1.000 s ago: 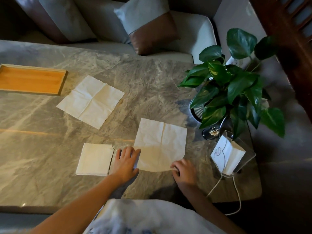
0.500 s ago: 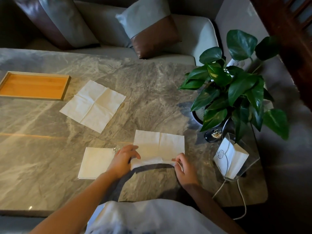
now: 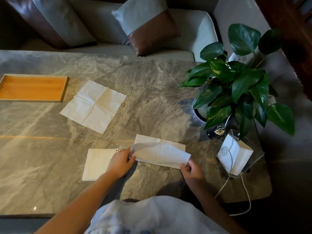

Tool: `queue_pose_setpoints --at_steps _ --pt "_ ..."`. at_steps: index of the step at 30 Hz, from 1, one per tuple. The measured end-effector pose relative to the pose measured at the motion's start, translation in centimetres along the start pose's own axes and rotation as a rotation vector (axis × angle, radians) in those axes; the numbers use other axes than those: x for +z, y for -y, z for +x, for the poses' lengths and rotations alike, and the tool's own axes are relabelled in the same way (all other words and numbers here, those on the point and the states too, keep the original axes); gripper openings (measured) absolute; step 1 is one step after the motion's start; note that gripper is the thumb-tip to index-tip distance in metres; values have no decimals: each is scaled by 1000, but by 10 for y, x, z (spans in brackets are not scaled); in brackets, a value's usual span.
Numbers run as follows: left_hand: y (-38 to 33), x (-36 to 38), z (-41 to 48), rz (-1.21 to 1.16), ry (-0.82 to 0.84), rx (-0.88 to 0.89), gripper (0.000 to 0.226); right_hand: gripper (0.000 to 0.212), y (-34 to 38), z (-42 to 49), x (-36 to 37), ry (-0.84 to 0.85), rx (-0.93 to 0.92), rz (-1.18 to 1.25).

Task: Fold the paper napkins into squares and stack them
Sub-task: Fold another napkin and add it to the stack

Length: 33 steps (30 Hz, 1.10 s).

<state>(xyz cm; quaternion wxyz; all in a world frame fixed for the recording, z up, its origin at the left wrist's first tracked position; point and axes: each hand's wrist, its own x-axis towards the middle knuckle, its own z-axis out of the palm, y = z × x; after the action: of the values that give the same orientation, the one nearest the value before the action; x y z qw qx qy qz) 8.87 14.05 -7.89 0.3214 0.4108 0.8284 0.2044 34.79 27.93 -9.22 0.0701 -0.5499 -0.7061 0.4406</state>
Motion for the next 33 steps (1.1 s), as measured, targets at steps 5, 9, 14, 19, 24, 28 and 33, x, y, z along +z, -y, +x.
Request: queue_pose_setpoints --at_steps 5,9,14,19,24,28,33 --pt "1 2 -2 68 -46 -11 13 13 4 -4 -1 -11 -4 24" --pt "2 5 -1 111 -42 -22 12 18 -3 -9 3 -55 45 -11" --pt "3 10 -5 117 -47 -46 13 32 -7 -13 2 -99 40 42" --pt "-4 10 -12 120 -179 -3 6 40 -6 -16 -2 -232 -104 -48" --pt "-18 22 -23 206 -57 336 30 27 2 -14 -2 -39 -255 -354" --pt "-17 45 -27 431 107 360 54 40 9 -15 0 25 -207 -566" --pt "-11 47 -20 536 100 193 72 46 19 -18 3 170 -190 -568"
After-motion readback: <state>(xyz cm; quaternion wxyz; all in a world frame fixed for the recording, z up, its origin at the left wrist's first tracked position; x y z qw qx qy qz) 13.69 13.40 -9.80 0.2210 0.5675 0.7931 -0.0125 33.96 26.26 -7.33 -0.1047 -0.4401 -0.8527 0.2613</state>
